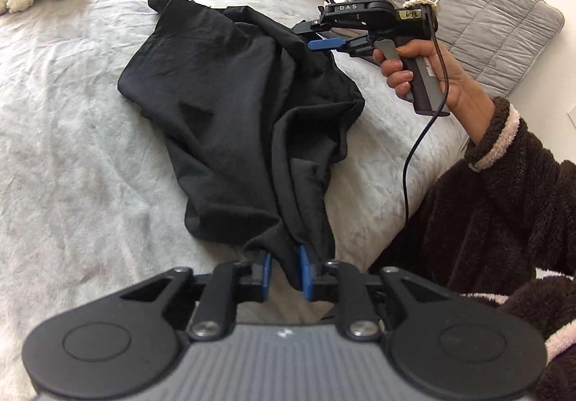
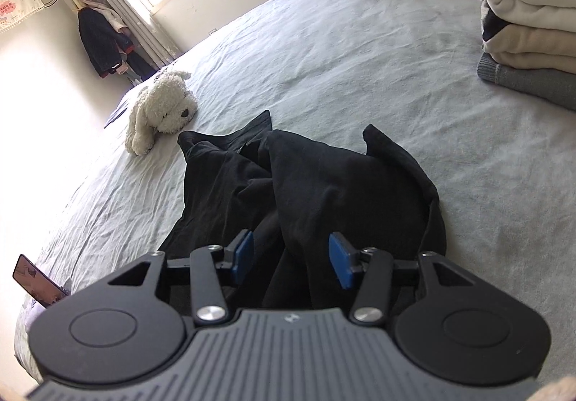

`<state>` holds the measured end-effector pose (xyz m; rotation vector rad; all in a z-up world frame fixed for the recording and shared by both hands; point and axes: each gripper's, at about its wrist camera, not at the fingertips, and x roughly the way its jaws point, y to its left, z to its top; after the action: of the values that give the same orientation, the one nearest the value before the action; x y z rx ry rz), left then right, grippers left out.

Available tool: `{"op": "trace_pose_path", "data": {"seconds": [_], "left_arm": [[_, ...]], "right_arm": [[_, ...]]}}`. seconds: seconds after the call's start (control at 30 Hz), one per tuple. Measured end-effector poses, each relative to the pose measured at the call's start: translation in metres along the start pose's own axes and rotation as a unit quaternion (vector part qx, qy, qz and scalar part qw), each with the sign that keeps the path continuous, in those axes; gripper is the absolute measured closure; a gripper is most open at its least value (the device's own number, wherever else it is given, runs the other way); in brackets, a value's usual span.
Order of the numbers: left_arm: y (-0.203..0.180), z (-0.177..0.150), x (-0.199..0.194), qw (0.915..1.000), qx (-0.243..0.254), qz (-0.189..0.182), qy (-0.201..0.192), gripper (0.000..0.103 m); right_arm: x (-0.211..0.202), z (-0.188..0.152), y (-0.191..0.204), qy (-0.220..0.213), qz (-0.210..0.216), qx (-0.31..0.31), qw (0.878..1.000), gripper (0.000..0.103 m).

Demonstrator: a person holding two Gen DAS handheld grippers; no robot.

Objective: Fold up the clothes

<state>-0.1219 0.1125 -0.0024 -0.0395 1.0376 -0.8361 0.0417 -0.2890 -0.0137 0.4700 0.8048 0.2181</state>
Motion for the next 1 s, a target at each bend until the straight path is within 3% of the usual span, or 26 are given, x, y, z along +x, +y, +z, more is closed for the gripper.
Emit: {"op": "trace_pose_path", "data": {"seconds": [0.13,0.37,0.6,0.77,0.83,0.97,1.0], "left_arm": [[0.003,0.01,-0.01,0.9999,0.011,-0.001,-0.004,0.044],[0.013,0.035,-0.028,0.9982,0.027,-0.004,-0.054,0.018],[0.048,0.085,0.016,0.9955,-0.049,0.059,-0.057,0.018],[0.077,0.113,0.05,0.9817,-0.131,0.131,-0.044,0.021],[0.083,0.118,0.061,0.9757,-0.144,0.159,-0.044,0.028],[0.089,0.124,0.077,0.9639,-0.152,0.212,-0.055,0.048],[0.089,0.124,0.078,0.9617,-0.144,0.226,-0.059,0.059]], "right_arm": [[0.01,0.003,0.009,-0.005,-0.02,-0.021,1.0,0.049],[0.028,0.006,0.015,-0.004,-0.055,-0.047,0.997,0.047],[0.046,0.008,0.018,-0.01,-0.086,-0.067,0.994,0.047],[0.053,0.012,0.012,-0.009,-0.095,-0.074,0.993,0.048],[0.054,0.012,0.009,-0.008,-0.098,-0.077,0.992,0.051],[0.053,0.013,0.003,-0.012,-0.104,-0.08,0.991,0.089],[0.052,0.014,0.001,-0.014,-0.101,-0.075,0.992,0.094]]}}
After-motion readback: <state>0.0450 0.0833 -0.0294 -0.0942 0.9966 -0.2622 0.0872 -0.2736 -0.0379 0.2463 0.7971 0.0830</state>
